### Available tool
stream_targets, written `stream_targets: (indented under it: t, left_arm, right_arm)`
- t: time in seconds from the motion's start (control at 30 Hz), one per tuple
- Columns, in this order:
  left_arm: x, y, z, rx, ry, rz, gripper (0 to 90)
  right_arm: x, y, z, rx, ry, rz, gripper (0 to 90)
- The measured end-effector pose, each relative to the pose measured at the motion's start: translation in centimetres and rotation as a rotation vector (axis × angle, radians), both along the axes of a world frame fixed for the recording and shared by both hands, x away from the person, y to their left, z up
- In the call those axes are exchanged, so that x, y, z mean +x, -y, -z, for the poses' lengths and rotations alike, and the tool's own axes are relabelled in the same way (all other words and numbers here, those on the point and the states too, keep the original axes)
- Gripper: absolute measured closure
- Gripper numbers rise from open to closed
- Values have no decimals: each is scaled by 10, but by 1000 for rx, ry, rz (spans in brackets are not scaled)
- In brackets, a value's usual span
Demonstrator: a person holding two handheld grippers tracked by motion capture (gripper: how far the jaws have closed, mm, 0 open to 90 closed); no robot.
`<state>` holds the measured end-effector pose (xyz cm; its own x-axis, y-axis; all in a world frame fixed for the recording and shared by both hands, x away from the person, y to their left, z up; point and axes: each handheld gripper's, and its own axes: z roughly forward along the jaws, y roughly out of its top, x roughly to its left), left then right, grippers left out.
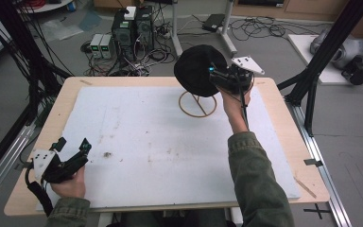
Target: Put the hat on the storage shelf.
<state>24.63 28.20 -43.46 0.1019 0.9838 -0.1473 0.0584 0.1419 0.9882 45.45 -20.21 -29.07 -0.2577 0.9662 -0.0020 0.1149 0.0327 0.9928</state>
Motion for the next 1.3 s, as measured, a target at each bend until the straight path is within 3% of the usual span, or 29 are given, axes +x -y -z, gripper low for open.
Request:
stream_targets:
  t: [0.23,0.57,0.83,1.03,1.13,1.3]
  left_arm:
    - [1,1,0,0,0,4,192]
    - [-4,-3,-1,-9,14,-13,193]
    - [-5,-11,0,-48,13,-35,193]
    - [-4,-6,0,-36,11,-23,193]
    - [-4,-3,0,-32,10,-17,193]
    - [-5,-6,0,-41,10,-20,193]
  right_arm:
    - [-14,8,10,-18,-10,-14,128]
    - [-39,32,18,1,18,13,121]
    - [-62,55,39,9,18,41,122]
    - [-70,66,52,21,4,47,122]
    - [-73,69,53,29,-17,41,116]
    - [-83,68,47,32,30,20,115]
